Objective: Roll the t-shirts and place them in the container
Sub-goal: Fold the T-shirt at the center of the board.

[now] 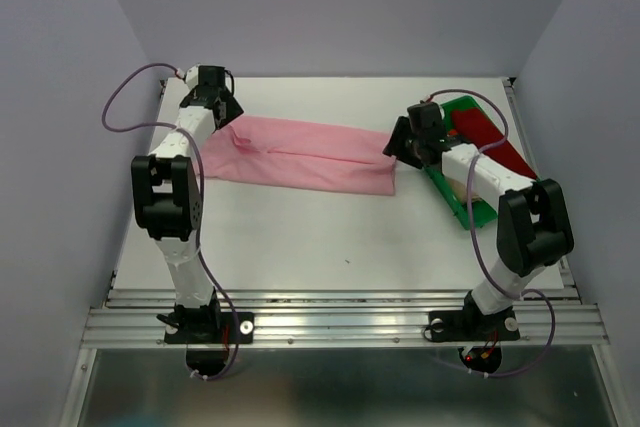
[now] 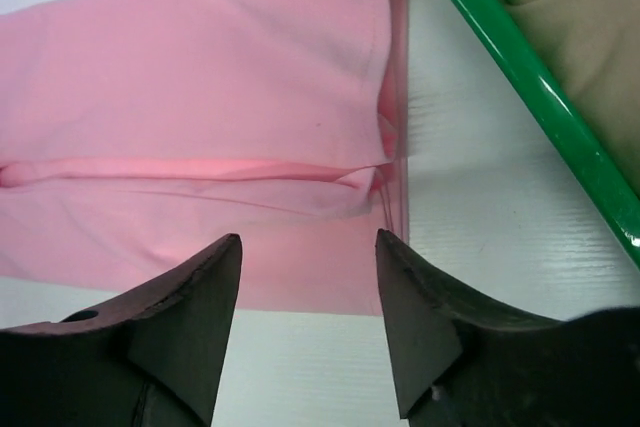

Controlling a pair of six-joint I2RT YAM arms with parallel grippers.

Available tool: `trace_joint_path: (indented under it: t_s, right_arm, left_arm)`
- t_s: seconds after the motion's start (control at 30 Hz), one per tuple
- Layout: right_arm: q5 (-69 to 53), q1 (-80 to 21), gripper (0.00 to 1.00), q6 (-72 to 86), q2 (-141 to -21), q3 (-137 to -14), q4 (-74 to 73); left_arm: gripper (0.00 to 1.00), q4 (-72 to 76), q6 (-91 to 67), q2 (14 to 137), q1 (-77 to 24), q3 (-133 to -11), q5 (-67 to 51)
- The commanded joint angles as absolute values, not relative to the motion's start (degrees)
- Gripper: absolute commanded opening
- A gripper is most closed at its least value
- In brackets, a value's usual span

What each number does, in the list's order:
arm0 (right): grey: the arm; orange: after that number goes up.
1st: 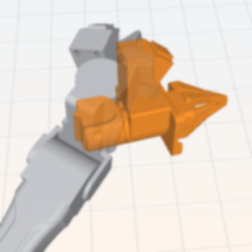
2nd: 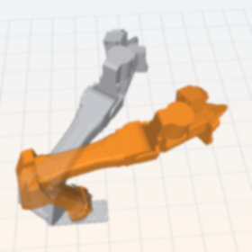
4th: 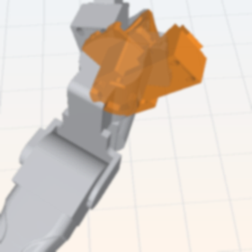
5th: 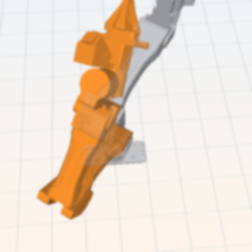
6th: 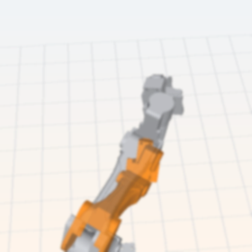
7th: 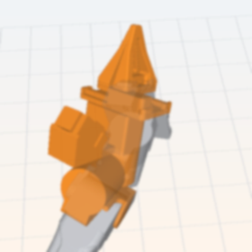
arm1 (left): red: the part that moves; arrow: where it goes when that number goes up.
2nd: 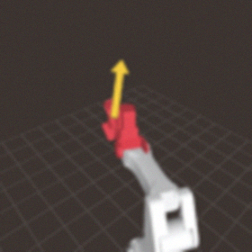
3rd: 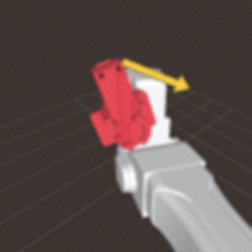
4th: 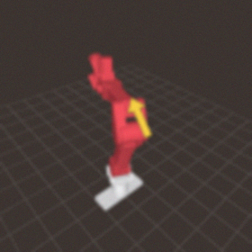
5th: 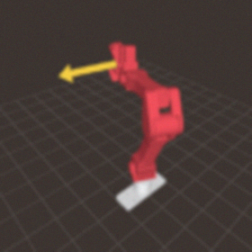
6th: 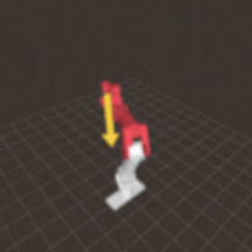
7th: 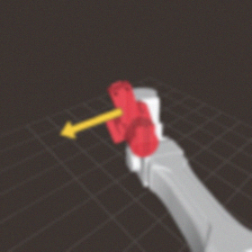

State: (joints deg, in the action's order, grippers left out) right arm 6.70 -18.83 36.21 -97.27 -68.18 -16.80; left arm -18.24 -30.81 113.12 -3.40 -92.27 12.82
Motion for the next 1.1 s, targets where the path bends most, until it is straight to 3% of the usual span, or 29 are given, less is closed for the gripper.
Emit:
trace_joint_path:
  t_s: [0.0,0.07,0.13,0.17,0.2,0.47,1.07]
  right_arm:
    - [3.08,-20.47,0.57,34.45,-95.10,-66.71,-14.50]
    - [2.55,-21.44,0.32,34.37,-95.88,-66.45,-14.06]
    - [2.11,-22.15,0.09,34.36,-97.38,-66.45,-13.71]
    - [1.76,-22.15,0.05,34.54,-98.25,-66.45,-13.62]
    - [1.58,-22.15,0.02,34.63,-98.61,-66.45,-13.45]
    - [3.33,-22.15,0.01,33.75,-102.65,-68.47,-13.80]
    - [5.80,-21.63,0.01,33.66,-108.46,-73.12,-14.85]
  left_arm:
    - [0.72,-18.63,-29.88,103.98,-3.96,-90.71,14.94]
    - [0.58,-18.46,-30.32,103.01,-4.39,-87.37,13.71]
    - [0.27,-17.93,-30.50,101.78,-4.74,-83.87,12.84]
    - [0.03,-17.49,-30.50,101.17,-4.92,-82.80,12.75]
    - [0.00,-17.32,-30.50,101.08,-4.92,-81.92,12.66]
    - [0.00,-16.96,-30.94,102.91,-4.92,-78.66,11.87]
    - [0.00,-17.93,-29.71,115.30,-6.33,-90.78,7.74]
